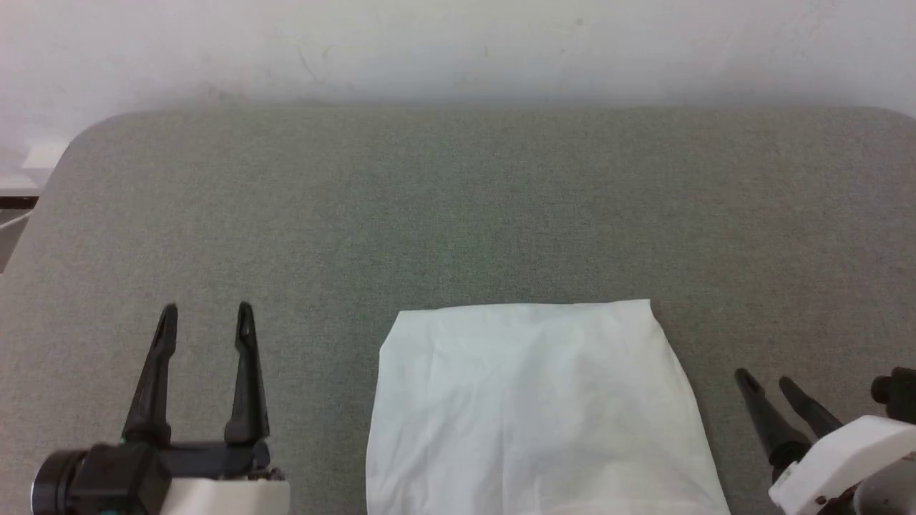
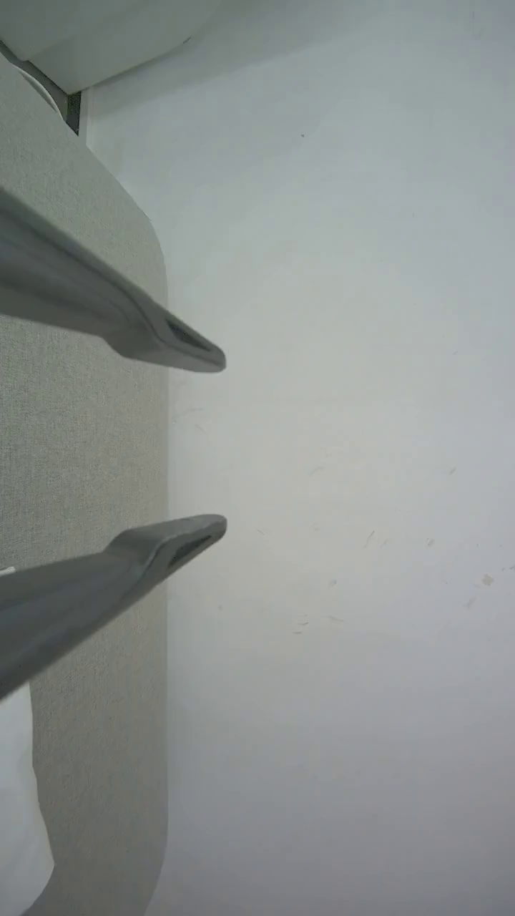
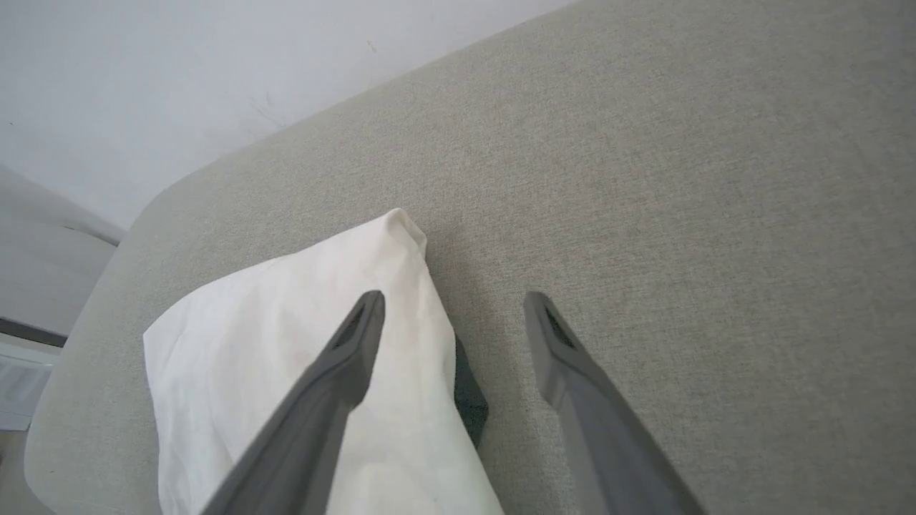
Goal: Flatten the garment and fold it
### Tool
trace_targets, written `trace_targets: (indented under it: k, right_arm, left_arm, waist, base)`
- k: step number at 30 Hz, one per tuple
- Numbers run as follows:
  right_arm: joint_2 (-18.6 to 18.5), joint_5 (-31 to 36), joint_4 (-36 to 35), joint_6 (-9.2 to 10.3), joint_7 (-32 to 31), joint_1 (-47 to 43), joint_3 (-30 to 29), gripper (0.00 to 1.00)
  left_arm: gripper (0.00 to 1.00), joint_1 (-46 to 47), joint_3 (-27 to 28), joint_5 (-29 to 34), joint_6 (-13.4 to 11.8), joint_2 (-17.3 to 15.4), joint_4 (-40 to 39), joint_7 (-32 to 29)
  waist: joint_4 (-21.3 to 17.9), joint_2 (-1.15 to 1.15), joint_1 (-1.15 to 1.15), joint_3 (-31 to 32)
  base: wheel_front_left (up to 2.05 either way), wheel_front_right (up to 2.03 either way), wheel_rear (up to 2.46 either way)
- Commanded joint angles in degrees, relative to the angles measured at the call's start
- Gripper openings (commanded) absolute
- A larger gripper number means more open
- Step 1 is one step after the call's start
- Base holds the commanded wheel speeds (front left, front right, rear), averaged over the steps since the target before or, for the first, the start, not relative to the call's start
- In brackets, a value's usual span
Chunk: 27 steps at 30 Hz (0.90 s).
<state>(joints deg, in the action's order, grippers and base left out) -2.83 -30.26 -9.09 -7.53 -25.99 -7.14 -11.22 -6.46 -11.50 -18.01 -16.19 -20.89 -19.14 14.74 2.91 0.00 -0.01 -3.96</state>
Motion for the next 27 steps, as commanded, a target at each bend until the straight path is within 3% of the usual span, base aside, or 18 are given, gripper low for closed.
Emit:
trace_targets:
  k: [1,15,24,27]
  right_arm:
    - [0.0,1.3,0.4,0.04,0.2,-0.1,0.5,1.0]
    - [-0.5,8.1,9.8,0.04,-3.4,6.5,5.3,1.0]
    - [-1.4,7.4,17.5,0.04,-5.4,11.5,7.1,1.0]
    - [-1.4,6.3,18.8,0.04,-7.2,11.9,8.4,1.0]
  left_arm:
    - [1.0,-1.8,1.0,1.5,0.5,1.4,-0.5,0.2]
    - [1.0,-3.1,7.9,6.7,11.0,10.2,-0.7,0.3]
    - [1.0,-1.3,8.7,8.9,16.9,12.3,2.6,0.3]
    - [1.0,-1.0,8.8,8.9,17.8,13.0,3.2,0.3]
  waist:
    - [0.0,0.0,0.01,-0.5]
    - [3.3,0.0,0.01,-5.5]
    - [5.7,0.0,0.01,-8.3]
    - [6.0,0.0,0.01,-8.5]
  base:
    - [0.0,0.0,0.0]
    - [0.0,0.0,0.0]
    - [0.0,0.0,0.0]
    - [0.0,0.0,0.0]
